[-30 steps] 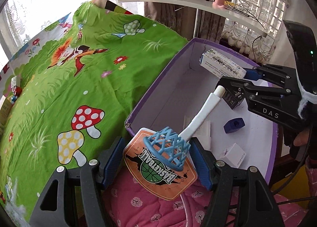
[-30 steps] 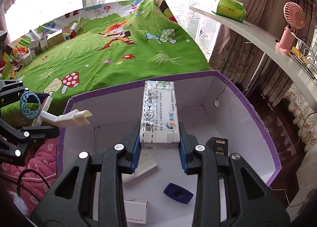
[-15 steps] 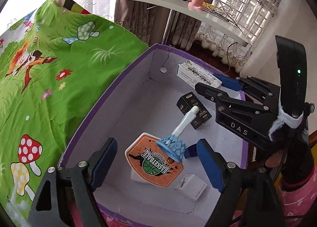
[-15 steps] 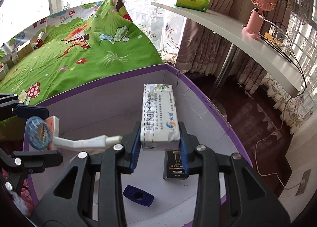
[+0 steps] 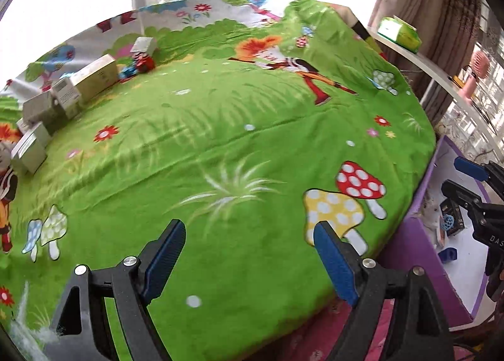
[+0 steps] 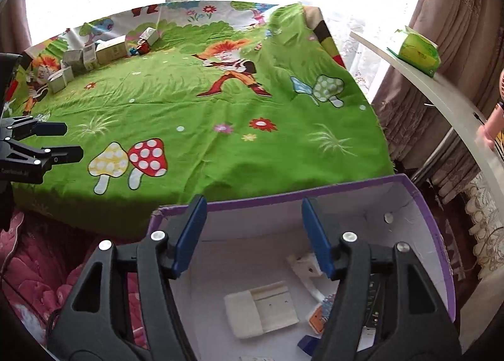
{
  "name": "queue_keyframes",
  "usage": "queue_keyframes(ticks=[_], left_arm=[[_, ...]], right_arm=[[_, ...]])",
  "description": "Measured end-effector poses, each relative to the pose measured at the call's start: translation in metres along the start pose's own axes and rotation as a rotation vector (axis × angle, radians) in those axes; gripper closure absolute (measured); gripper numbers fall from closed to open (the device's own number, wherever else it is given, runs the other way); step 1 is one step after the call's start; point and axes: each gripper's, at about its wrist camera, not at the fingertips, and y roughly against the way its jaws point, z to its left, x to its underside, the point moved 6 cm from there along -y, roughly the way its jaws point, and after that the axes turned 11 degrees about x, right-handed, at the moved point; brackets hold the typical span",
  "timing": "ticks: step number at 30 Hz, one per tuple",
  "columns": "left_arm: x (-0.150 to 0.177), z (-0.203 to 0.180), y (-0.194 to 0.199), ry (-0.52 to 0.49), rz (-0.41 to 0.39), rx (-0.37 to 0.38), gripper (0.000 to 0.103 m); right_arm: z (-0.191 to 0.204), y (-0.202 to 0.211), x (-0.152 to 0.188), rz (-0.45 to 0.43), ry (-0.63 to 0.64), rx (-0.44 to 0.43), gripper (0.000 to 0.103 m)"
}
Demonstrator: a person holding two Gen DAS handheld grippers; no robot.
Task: Organize rigid objects
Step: 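Open both grippers to drop the hoop toy and medicine box inside, then move both open grippers back over the boxes and grasp the red toy truck with the right gripper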
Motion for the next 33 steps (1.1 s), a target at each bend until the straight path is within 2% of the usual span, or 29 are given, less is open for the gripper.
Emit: queue_keyframes(ticks=[3, 7, 10, 13, 16, 19, 22, 26, 28, 31, 32, 33], left_arm=[[0.001, 0.081, 0.016, 0.146, -0.031, -0.094, 0.019], [0.001, 0.175, 0.036, 0.311, -0.084, -0.247, 0.019], [0.002, 0.228, 0.041, 0.388, -0.084, -0.335, 0.019], [0.003, 0.258, 0.045, 0.439, -0.098, -0.35, 0.019], [0.012, 0.277, 0.045, 0.473, -0.111, -0.358, 0.018], [0.017, 0.275, 0.049, 0.457, -0.147, -0.352, 0.016], [0.018, 0.274, 0.052, 0.476, -0.168, -0.356, 0.015], [0.015, 0.271, 0.044, 0.453, -0.129, -0.334, 0.0], [0.012, 0.269, 0.038, 0.433, -0.095, -0.369, 0.0], [0.012, 0.27, 0.038, 0.435, -0.093, -0.365, 0.0], [0.012, 0.269, 0.038, 0.436, -0.093, -0.365, 0.0], [0.012, 0.269, 0.038, 0.435, -0.092, -0.367, 0.0]], right_arm=[[0.07, -0.011, -0.031, -0.035, 0.129, -0.11, 0.028], [0.15, -0.037, -0.074, -0.063, 0.253, -0.193, 0.027], [0.197, -0.07, -0.111, -0.053, 0.265, -0.248, 0.027], [0.231, -0.11, -0.149, -0.008, 0.236, -0.276, 0.027], [0.257, -0.15, -0.184, 0.027, 0.227, -0.27, 0.027], [0.274, -0.188, -0.217, 0.06, 0.218, -0.274, 0.027], [0.289, -0.218, -0.25, 0.037, 0.225, -0.268, 0.025], [0.313, -0.252, -0.29, 0.011, 0.266, -0.297, 0.024], [0.324, -0.264, -0.305, 0.003, 0.288, -0.31, 0.023], [0.333, -0.274, -0.315, 0.019, 0.29, -0.358, 0.024], [0.332, -0.272, -0.314, 0.014, 0.293, -0.365, 0.028], [0.331, -0.265, -0.31, -0.011, 0.311, -0.38, 0.063]])
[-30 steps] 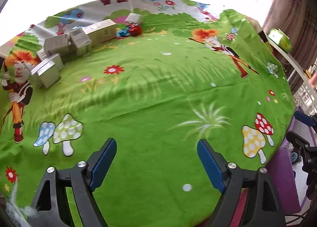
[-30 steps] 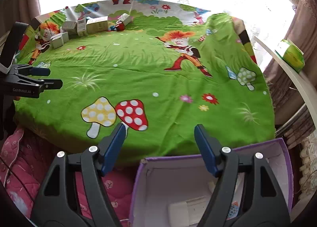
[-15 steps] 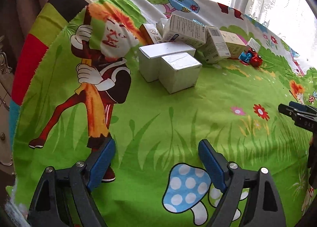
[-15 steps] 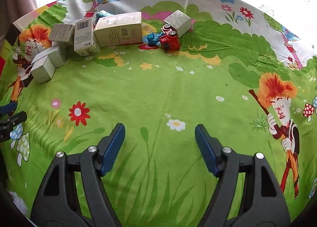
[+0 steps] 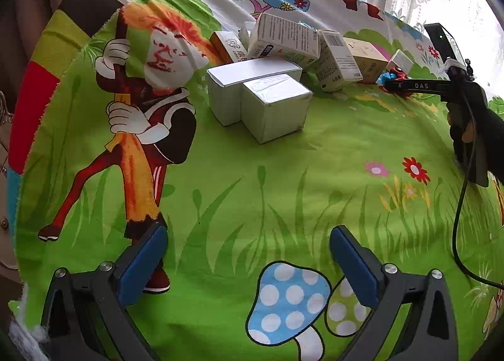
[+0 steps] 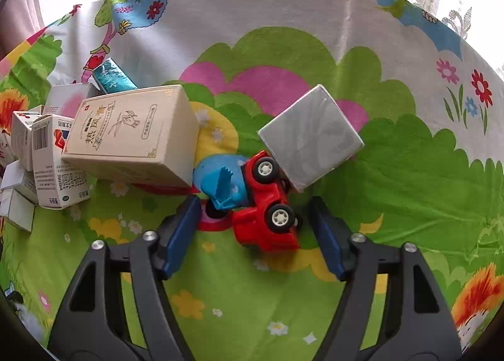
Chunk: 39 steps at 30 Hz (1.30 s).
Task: Organize rigid objects
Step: 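Move both open grippers back over the boxes and grasp the red toy truck with the right gripper, then grasp the white wrapped cube box with the left gripper while the right holds the truck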
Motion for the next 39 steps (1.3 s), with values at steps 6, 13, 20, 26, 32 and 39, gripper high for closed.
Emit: queue_keyframes(ticks=[6, 13, 20, 26, 32, 39], left_arm=[[-0.003, -0.001, -0.002, 0.004, 0.001, -0.004, 0.0], [-0.023, -0.015, -0.021, 0.059, 0.043, -0.037, 0.0], [-0.086, -0.03, -0.069, 0.128, 0.023, -0.1, 0.0], [-0.076, -0.047, -0.052, 0.074, -0.033, -0.018, 0.054], [-0.003, -0.068, -0.003, -0.063, -0.052, 0.07, 0.054], [0.009, -0.062, 0.009, -0.063, -0.059, 0.096, 0.054]], right_arm=[[0.023, 0.071, 0.08, -0.022, 0.082, -0.049, 0.064], [0.039, 0.146, 0.166, -0.047, 0.079, -0.018, 0.064], [0.041, 0.144, 0.16, -0.04, 0.062, -0.014, 0.063], [0.038, 0.145, 0.161, -0.034, 0.033, -0.051, 0.063], [0.038, 0.144, 0.16, -0.034, 0.036, -0.047, 0.063], [0.038, 0.144, 0.159, -0.034, 0.038, -0.044, 0.063]])
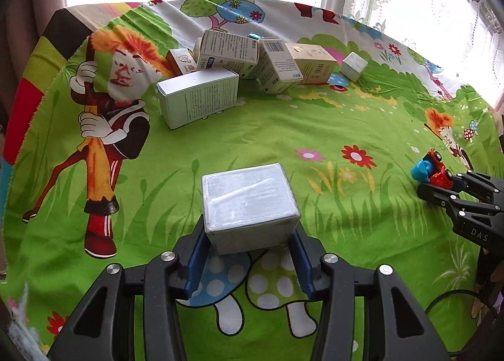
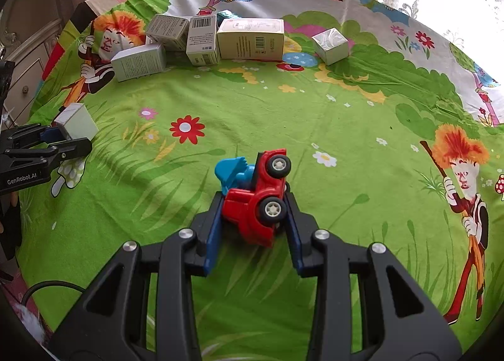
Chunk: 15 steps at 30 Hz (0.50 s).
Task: Organize rigid objects
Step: 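Grasp the white wrapped cube box with the left gripper while the right holds the truck, then carry the white cube box and red truck over the storage box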
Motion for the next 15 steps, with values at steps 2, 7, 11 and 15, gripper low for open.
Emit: queue_keyframes(ticks=[2, 7, 11, 15], left_arm=[[-0.002, -0.002, -0.003, -0.008, 0.002, -0.01, 0.054], [0.0, -0.002, -0.002, -0.021, 0.005, -0.025, 0.054], [0.0, -0.001, -0.001, -0.019, 0.004, -0.02, 0.054], [0.001, 0.005, 0.004, 0.021, -0.01, 0.022, 0.054]], right_arm=[[0.001, 0.0, 0.0, 0.0, -0.001, -0.002, 0.063], [0.0, 0.0, 0.0, 0.001, -0.002, 0.0, 0.063], [0.0, 0.001, 0.001, 0.006, -0.023, 0.008, 0.063], [0.008, 0.015, 0.011, 0.018, -0.055, 0.041, 0.063]])
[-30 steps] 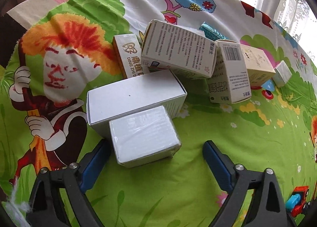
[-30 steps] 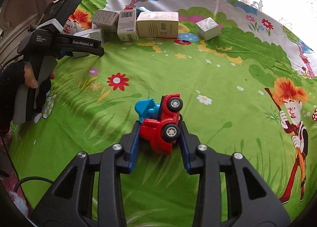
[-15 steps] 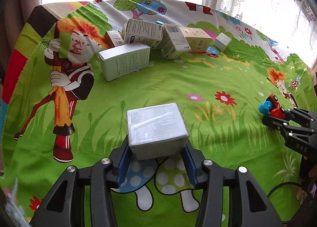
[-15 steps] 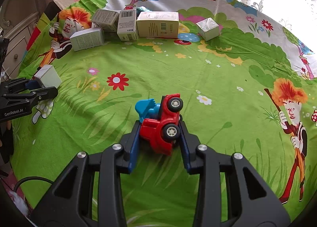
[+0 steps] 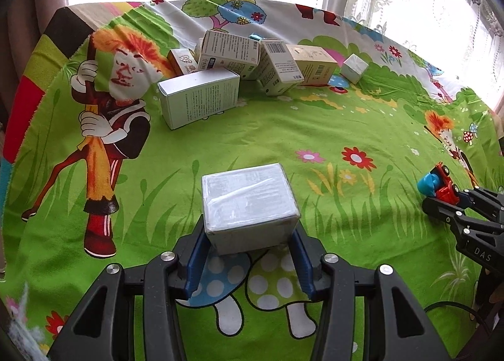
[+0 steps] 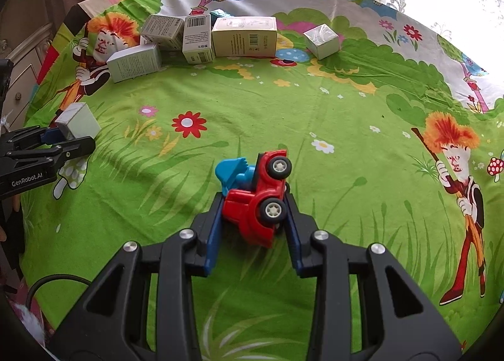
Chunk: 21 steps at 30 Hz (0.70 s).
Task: Organize rigid objects
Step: 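Carry the white cube box and red truck over the storage box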
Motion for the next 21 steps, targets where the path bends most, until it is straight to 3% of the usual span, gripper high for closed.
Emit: queue_keyframes(ticks=[6, 21], left_arm=[[0.014, -0.001, 0.03, 0.005, -0.029, 0.037, 0.054], [0.06, -0.009, 0.076, -0.03, -0.019, 0.022, 0.054]], right_arm=[[0.015, 0.036, 0.027, -0.006, -0.068, -0.03, 0.063], [0.05, 0.094, 0.064, -0.044, 0.0, -0.029, 0.063]])
